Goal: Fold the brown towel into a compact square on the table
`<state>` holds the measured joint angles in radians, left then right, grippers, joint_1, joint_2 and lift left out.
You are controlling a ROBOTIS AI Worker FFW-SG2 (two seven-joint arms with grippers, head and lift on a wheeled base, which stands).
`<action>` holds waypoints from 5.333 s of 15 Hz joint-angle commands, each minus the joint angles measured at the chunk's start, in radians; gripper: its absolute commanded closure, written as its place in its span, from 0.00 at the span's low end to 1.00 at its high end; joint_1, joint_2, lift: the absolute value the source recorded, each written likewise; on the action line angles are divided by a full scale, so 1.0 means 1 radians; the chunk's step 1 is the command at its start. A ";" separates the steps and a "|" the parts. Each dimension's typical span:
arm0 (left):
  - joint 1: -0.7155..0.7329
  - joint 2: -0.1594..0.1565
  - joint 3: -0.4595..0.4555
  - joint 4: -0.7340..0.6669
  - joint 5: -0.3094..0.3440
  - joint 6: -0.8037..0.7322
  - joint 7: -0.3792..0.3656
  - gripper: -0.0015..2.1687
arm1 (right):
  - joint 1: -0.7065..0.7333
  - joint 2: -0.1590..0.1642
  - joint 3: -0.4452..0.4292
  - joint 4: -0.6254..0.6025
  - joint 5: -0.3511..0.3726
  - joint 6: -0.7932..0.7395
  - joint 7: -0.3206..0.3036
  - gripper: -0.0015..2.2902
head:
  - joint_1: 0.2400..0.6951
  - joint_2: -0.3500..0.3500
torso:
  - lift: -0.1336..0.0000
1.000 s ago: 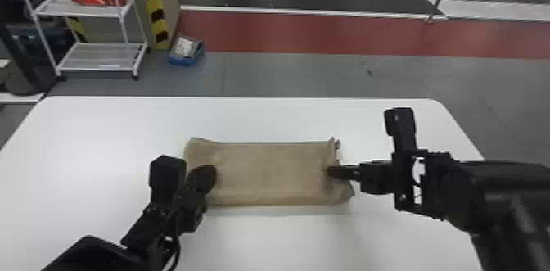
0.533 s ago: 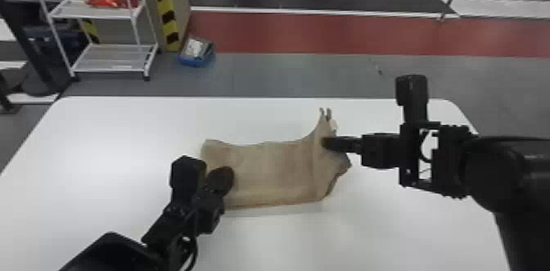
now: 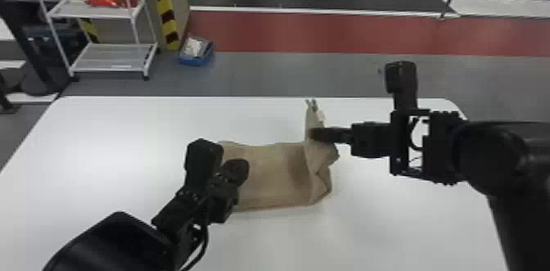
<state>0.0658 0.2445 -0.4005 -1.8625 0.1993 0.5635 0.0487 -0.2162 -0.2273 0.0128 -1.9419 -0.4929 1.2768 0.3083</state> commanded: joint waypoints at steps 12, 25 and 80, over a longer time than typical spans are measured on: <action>0.051 0.033 0.083 0.042 0.012 0.006 -0.081 0.79 | -0.046 0.046 0.072 0.021 -0.033 -0.001 -0.028 0.53 | 1.00 0.52 | 0.07; 0.046 0.002 0.040 0.062 0.011 -0.003 -0.076 0.79 | 0.000 0.118 0.233 0.094 0.054 -0.118 -0.034 0.52 | 1.00 0.62 | 0.07; 0.216 0.065 0.184 -0.193 0.069 -0.006 -0.096 0.78 | -0.011 0.046 0.208 0.373 0.393 -0.642 0.060 0.91 | 1.00 0.48 | 0.07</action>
<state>0.2934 0.3146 -0.2132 -2.0769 0.2658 0.5619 -0.0461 -0.2213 -0.1856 0.2026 -1.5816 -0.1056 0.6614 0.3639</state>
